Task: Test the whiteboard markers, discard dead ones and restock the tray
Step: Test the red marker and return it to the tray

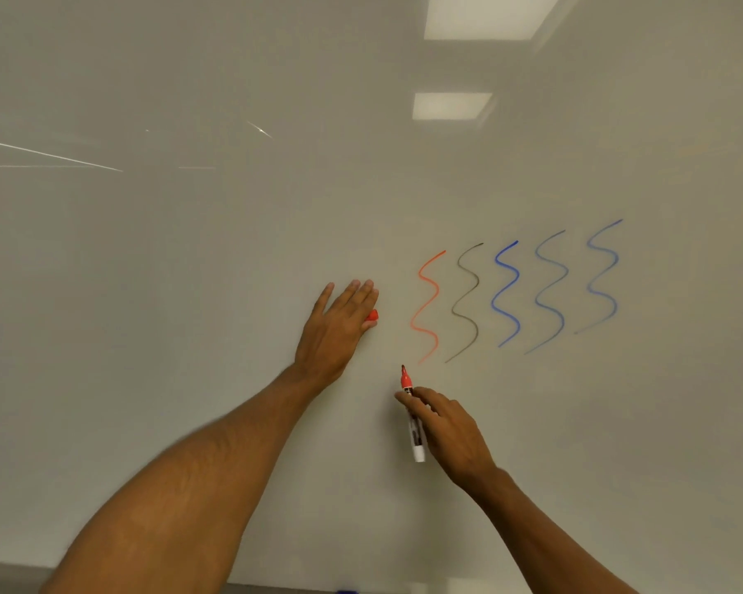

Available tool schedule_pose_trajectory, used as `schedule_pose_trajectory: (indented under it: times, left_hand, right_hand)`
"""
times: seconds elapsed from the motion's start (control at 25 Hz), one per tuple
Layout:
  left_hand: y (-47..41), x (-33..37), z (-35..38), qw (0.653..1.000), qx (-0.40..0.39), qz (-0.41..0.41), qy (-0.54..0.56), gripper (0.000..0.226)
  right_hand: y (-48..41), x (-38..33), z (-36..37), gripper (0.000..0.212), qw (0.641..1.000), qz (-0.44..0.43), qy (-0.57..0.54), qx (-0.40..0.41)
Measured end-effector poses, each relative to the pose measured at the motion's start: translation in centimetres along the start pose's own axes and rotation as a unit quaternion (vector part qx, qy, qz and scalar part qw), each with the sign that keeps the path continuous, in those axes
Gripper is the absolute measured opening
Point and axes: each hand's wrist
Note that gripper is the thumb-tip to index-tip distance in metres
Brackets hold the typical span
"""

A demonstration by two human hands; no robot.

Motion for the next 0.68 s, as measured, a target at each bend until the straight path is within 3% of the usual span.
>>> schedule_pose_trajectory:
  times: [0.08,0.24,0.32,0.56,0.68]
  left_hand:
    - [3.3,1.2,0.5,1.0,-0.022,0.001,0.017,0.046]
    - [9.4,4.2,1.2,0.996,-0.071,-0.018,0.043,0.043]
    - [12.0,5.7,1.5,0.993,-0.099,-0.028,0.053,0.041]
    - [17.7,8.9,1.9,0.975,-0.192,-0.064,0.095,0.043]
    - [19.3,10.4,2.3,0.969,-0.22,-0.058,0.101,0.044]
  right_hand:
    - [0.8,-0.4,0.5,0.058,1.0,0.006,-0.028,-0.005]
    - [2.7,-1.4,1.6,0.029,0.992,0.053,-0.108,-0.042]
    - [4.0,-1.5,2.6,0.019,0.992,0.046,-0.098,-0.065]
    - [8.6,-0.8,4.4,0.027,0.978,0.102,-0.071,-0.167]
    - [9.8,-0.5,4.7,0.029,0.978,0.068,-0.055,-0.19]
Point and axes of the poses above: each hand's wrist, its own y-axis away from the middle knuckle, its own z-axis out of the palm, x = y × z, and after that the axes turned 7 degrees about z, right-handed
